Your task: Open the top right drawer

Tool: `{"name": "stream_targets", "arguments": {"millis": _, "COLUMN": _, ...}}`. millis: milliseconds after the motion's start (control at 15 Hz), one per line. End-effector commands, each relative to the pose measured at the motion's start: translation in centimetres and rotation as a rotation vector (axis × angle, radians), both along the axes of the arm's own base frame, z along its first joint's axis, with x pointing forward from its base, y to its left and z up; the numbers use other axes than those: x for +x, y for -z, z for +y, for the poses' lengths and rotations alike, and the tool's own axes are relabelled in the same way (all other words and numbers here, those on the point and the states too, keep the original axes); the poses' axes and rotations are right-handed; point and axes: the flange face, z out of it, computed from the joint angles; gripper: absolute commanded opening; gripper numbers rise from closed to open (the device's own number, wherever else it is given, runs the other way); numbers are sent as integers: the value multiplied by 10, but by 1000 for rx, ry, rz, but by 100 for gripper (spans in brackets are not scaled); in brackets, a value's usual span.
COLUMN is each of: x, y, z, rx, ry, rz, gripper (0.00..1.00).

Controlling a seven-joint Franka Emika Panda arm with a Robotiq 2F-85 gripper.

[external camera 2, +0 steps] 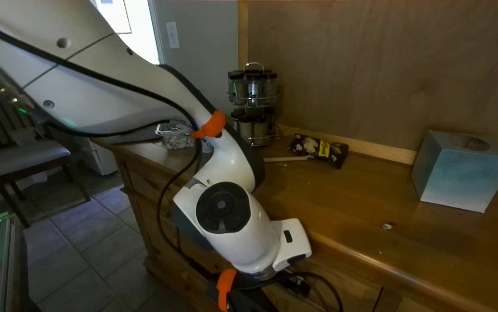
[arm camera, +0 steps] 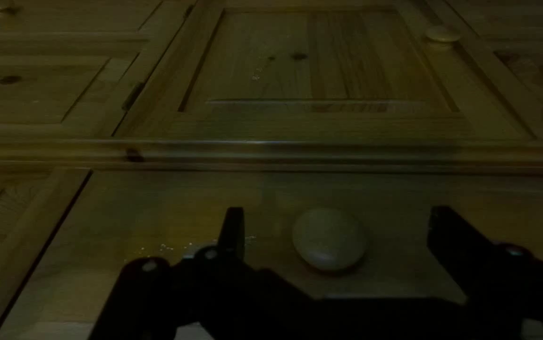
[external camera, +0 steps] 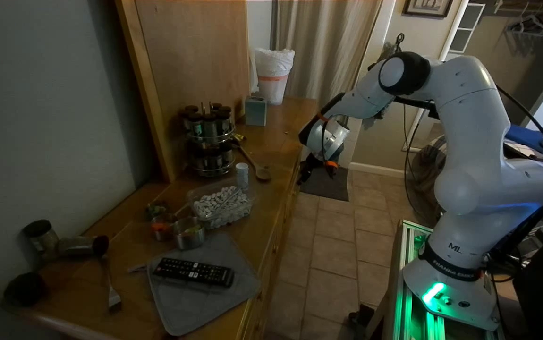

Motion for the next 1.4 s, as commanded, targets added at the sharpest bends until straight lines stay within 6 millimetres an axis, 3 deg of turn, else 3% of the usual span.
{"name": "stream_targets", "arguments": {"millis": 0, "x": 13, "y": 15, "z": -4, "rx": 5, "ry": -3, "rz": -40, "gripper": 100}}
{"name": "stream_targets", "arguments": {"millis": 600, "x": 34, "y": 31, "z": 1, "rx": 19, "ry": 6, "rz": -74, "gripper": 100}}
{"name": "stream_targets", "arguments": {"millis": 667, "x": 35, "y": 32, "z": 1, "rx": 17, "ry": 5, "rz": -81, "gripper": 75}}
{"name": "stream_targets", "arguments": {"millis": 733, "x": 36, "y": 33, "z": 0, "rx": 17, "ry": 5, "rz": -83, "gripper": 74}}
{"name": "stream_targets", "arguments": {"millis": 1133, "x": 39, "y": 33, "z": -1, "rx": 31, "ry": -2, "rz": -101, "gripper": 31}}
{"name": "stream_targets", "arguments": {"millis": 1200, "x": 38, "y": 33, "z": -1, "rx": 34, "ry": -4, "rz": -100, "gripper": 26}}
{"name": "stream_targets", "arguments": {"millis": 1333, "x": 35, "y": 32, "z": 0, "rx": 33, "ry": -4, "rz": -81, "gripper": 25}}
